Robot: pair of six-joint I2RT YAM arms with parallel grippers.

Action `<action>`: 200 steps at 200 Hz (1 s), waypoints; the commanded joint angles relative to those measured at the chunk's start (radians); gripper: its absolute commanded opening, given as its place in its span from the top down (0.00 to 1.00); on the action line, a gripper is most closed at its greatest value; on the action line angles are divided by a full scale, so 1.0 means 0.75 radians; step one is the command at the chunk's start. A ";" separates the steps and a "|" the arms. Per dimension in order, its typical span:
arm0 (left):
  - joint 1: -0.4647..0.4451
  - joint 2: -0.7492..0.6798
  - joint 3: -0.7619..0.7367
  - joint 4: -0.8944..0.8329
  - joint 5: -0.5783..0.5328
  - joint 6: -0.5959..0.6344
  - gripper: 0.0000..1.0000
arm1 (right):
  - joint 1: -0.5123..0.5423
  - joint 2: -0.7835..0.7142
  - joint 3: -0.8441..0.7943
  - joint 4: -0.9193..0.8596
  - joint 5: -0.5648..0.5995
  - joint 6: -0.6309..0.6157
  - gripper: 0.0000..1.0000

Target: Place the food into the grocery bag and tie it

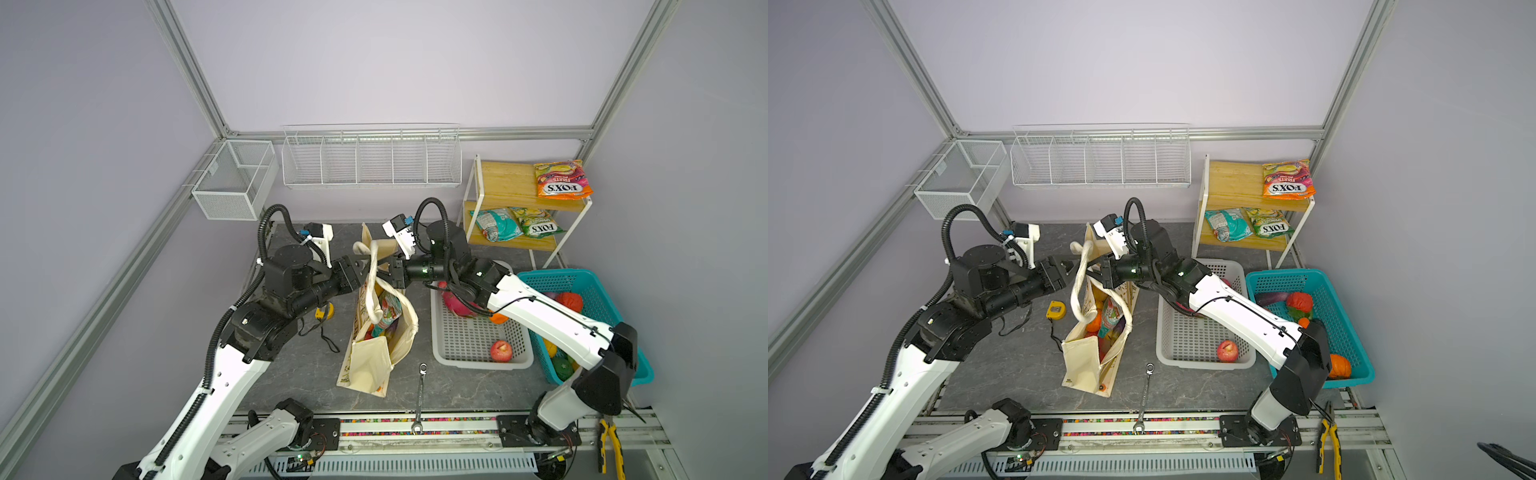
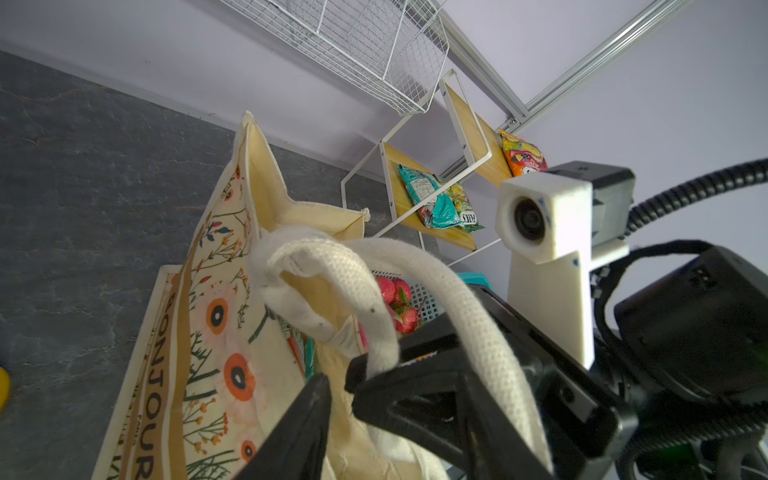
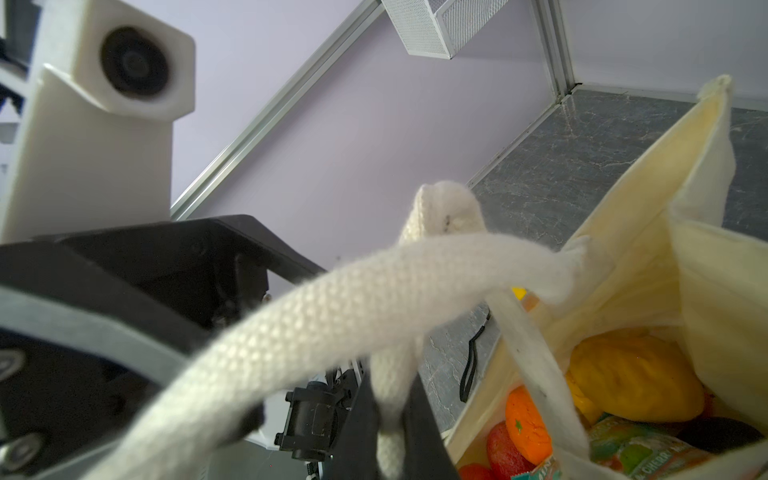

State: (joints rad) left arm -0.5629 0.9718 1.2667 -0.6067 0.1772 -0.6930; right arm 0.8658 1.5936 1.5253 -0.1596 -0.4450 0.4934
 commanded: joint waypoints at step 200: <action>0.062 0.108 -0.032 0.165 0.213 0.006 0.74 | 0.046 -0.090 -0.073 -0.031 -0.051 -0.081 0.93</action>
State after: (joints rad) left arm -0.5171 1.0550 1.2514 -0.5121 0.3000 -0.6964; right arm 0.8875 1.5448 1.4776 -0.1612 -0.4652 0.4545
